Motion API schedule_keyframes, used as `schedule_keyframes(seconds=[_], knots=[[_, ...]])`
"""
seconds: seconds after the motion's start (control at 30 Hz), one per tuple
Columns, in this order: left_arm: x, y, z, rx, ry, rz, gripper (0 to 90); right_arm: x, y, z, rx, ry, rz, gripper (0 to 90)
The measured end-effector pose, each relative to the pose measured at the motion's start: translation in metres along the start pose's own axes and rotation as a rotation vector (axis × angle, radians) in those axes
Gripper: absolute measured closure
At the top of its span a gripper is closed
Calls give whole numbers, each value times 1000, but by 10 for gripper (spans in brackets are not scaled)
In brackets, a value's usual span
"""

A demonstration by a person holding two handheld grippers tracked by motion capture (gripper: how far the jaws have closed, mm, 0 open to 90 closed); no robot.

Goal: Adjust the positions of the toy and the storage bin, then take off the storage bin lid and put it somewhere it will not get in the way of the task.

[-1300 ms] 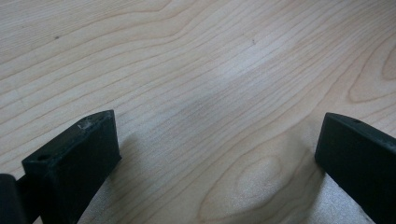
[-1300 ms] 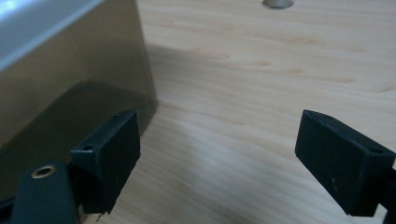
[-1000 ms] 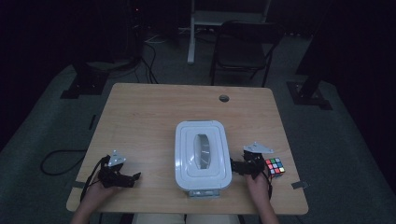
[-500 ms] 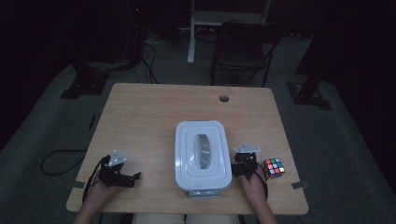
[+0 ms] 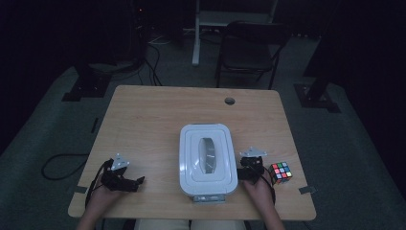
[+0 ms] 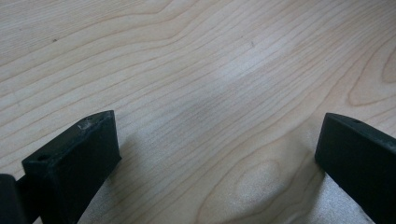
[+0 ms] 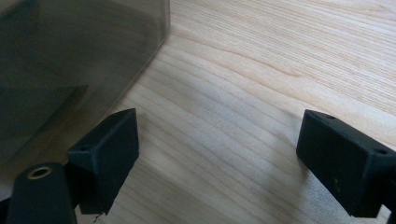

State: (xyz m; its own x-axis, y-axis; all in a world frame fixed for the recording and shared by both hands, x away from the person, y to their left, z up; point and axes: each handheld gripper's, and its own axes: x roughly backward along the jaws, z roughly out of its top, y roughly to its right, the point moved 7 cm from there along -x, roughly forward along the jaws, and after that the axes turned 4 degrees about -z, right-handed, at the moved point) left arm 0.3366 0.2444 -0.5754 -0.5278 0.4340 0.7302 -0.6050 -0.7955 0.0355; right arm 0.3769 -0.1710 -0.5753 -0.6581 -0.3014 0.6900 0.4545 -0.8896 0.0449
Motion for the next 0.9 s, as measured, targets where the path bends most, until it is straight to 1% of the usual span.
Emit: schedule_keyframes(seconds=[0.17,0.23,0.3,0.37,0.4,0.47,0.53,0.6,0.7,0.77,0.83,0.9], knots=[[0,0,0,-5,-1,-5,5,0,0,0,-1,-1,0,128],[0,-1,0,-7,-6,-15,5,0,0,0,0,-1,0,128],[1,-1,2,1,-20,-34,5,0,0,0,0,0,0,128],[2,0,3,2,-23,-40,5,0,0,0,0,-1,0,128],[3,1,5,2,-23,-50,6,0,0,0,-1,-1,0,128],[4,3,7,-2,-29,-53,5,0,0,0,0,-1,0,128],[7,5,12,-8,-20,-63,5,0,0,0,0,-1,0,128],[9,8,18,-9,-10,-80,6,0,0,0,0,-1,0,128],[14,14,28,-22,6,-104,6,0,0,0,0,-1,0,128],[17,18,37,-26,19,-131,6,0,0,0,-1,-1,0,128],[21,21,44,-29,27,-145,6,0,0,0,0,-1,0,128],[25,25,53,-29,51,-171,6,0,0,0,0,-1,0,128]])
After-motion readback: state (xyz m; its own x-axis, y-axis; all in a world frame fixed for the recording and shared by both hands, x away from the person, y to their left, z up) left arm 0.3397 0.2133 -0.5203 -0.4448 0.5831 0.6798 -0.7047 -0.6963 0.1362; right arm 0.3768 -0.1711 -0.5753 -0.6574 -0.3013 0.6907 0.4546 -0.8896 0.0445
